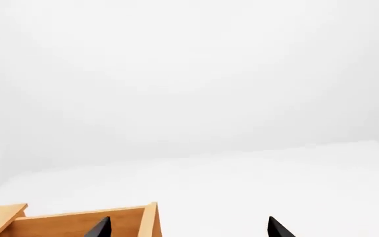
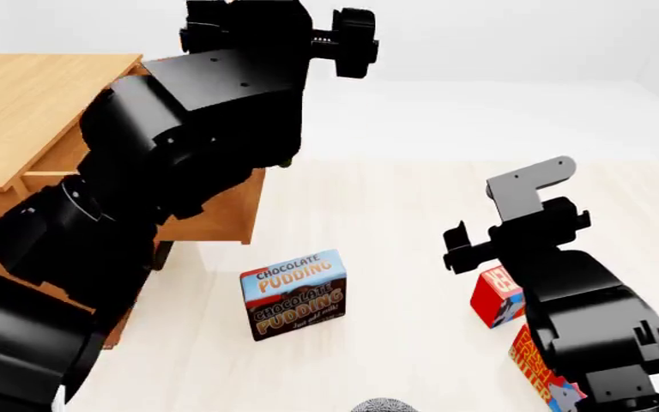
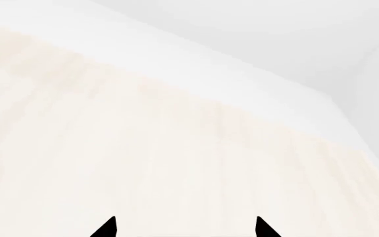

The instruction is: Put the bowl in the top drawer of the cabinet.

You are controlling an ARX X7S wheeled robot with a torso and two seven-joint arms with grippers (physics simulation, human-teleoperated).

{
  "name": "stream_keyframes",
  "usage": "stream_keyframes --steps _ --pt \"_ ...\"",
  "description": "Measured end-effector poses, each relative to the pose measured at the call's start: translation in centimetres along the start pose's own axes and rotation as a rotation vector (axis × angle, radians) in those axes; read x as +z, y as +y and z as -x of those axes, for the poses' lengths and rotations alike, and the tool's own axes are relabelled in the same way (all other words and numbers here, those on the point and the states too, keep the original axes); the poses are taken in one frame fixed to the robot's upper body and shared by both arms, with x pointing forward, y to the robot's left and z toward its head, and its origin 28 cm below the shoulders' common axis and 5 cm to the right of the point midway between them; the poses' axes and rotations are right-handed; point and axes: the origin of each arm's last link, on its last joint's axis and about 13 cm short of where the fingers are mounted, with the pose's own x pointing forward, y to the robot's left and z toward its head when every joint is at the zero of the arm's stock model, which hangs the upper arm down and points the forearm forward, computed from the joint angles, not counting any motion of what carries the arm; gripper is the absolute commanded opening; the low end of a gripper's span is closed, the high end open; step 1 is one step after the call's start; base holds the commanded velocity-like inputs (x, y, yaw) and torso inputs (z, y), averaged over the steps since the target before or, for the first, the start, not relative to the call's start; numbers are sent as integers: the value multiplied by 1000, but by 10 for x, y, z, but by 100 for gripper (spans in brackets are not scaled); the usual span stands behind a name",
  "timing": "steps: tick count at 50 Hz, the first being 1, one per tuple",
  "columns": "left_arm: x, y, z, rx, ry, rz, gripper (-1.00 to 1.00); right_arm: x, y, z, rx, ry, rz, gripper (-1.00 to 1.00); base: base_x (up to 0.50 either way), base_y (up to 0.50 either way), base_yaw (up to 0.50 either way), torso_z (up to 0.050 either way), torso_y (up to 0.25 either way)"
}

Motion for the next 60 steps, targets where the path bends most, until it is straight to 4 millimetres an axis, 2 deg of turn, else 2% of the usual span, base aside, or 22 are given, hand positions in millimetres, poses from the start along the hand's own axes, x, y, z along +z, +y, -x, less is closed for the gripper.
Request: stream_keyframes --steps 11,17,34,48,60 --pt "28 17 24 -75 -53 105 100 2 -1 0 -17 -17 -29 100 0 0 0 0 0" --pt "27 31 41 -107 -28 164 100 6 -4 1 -32 -32 -58 100 0 0 0 0 0" --pt "-30 62 88 -259 130 226 100 19 -16 1 -86 -66 -152 100 0 0 0 0 0" --pt "-77 74 129 -370 238 265 100 21 -18 -3 -103 -66 -191 100 0 0 0 0 0" --pt "-107 79 150 -419 321 301 100 22 -16 -5 -110 -67 -192 100 0 0 0 0 0"
